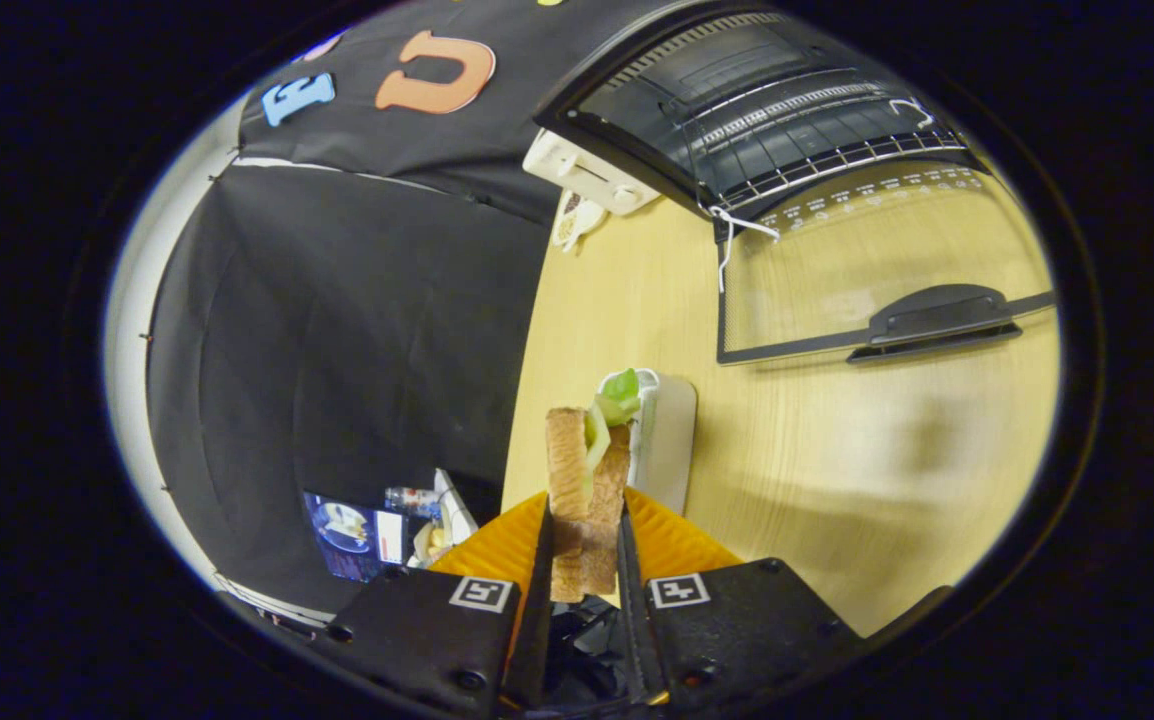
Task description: Open the toaster oven, put the food inside, and close the toaster oven door.
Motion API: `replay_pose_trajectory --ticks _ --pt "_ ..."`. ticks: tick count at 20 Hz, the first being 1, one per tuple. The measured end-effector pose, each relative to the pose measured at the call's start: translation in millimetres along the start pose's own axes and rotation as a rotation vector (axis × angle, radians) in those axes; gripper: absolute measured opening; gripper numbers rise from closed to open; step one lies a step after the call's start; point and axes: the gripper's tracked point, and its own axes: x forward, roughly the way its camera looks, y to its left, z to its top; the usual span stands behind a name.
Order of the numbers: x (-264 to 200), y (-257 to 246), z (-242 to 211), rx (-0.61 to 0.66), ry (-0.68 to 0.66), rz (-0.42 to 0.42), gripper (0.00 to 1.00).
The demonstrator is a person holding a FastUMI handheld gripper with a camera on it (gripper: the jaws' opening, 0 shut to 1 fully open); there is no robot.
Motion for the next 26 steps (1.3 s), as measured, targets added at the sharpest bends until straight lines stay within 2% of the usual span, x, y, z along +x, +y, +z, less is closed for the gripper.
replay_pose_trajectory --ticks 4,8,15,18,26 --pt "-19.9 14.0 14.8 -0.017 -0.091 0.08 0.36" --pt "-38.4 4.9 40.5 -0.012 -0.24 0.057 0.36" --pt "-73.0 -23.6 104.1 0.207 -0.6 0.149 0.36" --pt "-85.1 -49.5 125.9 0.281 -0.737 0.126 0.36" --pt "-104.6 -97.8 163.8 0.422 -0.937 0.056 0.36"
